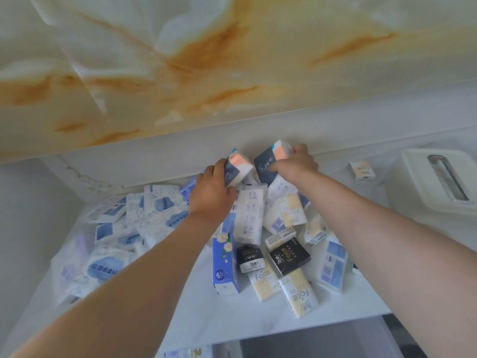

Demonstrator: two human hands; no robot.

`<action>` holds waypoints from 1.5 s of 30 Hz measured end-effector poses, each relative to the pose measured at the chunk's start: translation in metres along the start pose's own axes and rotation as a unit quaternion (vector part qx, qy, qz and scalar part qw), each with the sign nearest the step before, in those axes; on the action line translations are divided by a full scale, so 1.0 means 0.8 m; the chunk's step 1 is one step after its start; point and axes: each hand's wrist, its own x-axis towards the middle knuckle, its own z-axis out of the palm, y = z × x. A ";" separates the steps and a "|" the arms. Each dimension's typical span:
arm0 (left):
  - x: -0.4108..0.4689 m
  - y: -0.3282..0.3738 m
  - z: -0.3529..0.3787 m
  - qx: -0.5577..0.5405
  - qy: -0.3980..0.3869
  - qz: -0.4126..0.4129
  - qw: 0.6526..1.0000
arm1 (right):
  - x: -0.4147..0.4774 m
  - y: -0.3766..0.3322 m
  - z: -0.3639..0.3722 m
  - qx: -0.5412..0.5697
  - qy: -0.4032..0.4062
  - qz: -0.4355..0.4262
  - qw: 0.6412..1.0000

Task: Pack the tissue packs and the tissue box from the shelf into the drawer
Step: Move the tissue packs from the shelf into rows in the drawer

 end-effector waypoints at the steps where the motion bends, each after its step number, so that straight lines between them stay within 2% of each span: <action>1: -0.002 0.002 -0.005 -0.004 0.020 0.002 1.000 | -0.004 -0.003 -0.003 0.002 0.001 -0.024 1.000; 5: -0.017 0.014 -0.028 0.022 0.078 0.052 0.995 | -0.032 -0.001 -0.009 -0.040 0.041 -0.158 0.986; 7: -0.032 0.018 -0.041 0.026 0.092 0.075 0.993 | -0.050 0.002 -0.017 -0.026 0.068 -0.231 0.970; 9: -0.050 0.019 -0.058 0.016 0.108 0.076 0.991 | -0.071 0.000 -0.032 -0.015 0.079 -0.290 0.954; 12: -0.088 0.016 -0.084 -0.013 0.152 0.064 0.986 | -0.112 -0.008 -0.050 -0.077 0.107 -0.376 0.917; 14: -0.118 0.014 -0.101 -0.045 0.167 0.068 0.983 | -0.154 -0.017 -0.057 -0.118 0.139 -0.405 0.896; 15: -0.134 0.012 -0.110 -0.062 0.171 0.067 0.981 | -0.179 -0.023 -0.058 -0.123 0.139 -0.403 0.896; 17: -0.166 0.006 -0.127 -0.105 0.176 0.059 0.977 | -0.230 -0.029 -0.057 -0.111 0.098 -0.372 0.916; 19: -0.202 -0.004 -0.142 -0.167 0.172 0.035 0.970 | -0.279 -0.027 -0.054 -0.090 0.018 -0.315 0.945; 22: -0.257 -0.016 -0.164 -0.251 0.111 -0.035 0.961 | -0.340 -0.014 -0.055 -0.062 -0.103 -0.230 0.966; 27: -0.350 -0.033 -0.179 -0.320 -0.012 -0.102 0.942 | -0.409 0.026 -0.046 -0.096 -0.251 -0.133 0.954; 30: -0.385 -0.034 -0.179 -0.418 -0.098 -0.154 0.890 | -0.441 0.055 -0.037 -0.133 -0.329 -0.069 0.932; 31: -0.392 -0.033 -0.178 -0.423 -0.123 -0.165 0.882 | -0.452 0.066 -0.033 -0.157 -0.348 -0.048 0.923; 33: -0.405 -0.032 -0.173 -0.401 -0.153 -0.169 0.887 | -0.465 0.094 -0.020 -0.221 -0.372 -0.017 0.901; 35: -0.417 -0.035 -0.164 -0.351 -0.170 -0.153 0.908 | -0.472 0.122 -0.003 -0.291 -0.388 0.004 0.875; 38: -0.429 -0.044 -0.150 -0.277 -0.195 -0.119 0.933 | -0.476 0.158 0.023 -0.360 -0.375 0.029 0.854; 41: -0.432 -0.053 -0.141 -0.234 -0.208 -0.113 0.943 | -0.479 0.183 0.047 -0.372 -0.334 0.039 0.865; 45: -0.426 -0.065 -0.129 -0.245 -0.217 -0.149 0.933 | -0.469 0.217 0.086 -0.258 -0.332 0.116 0.900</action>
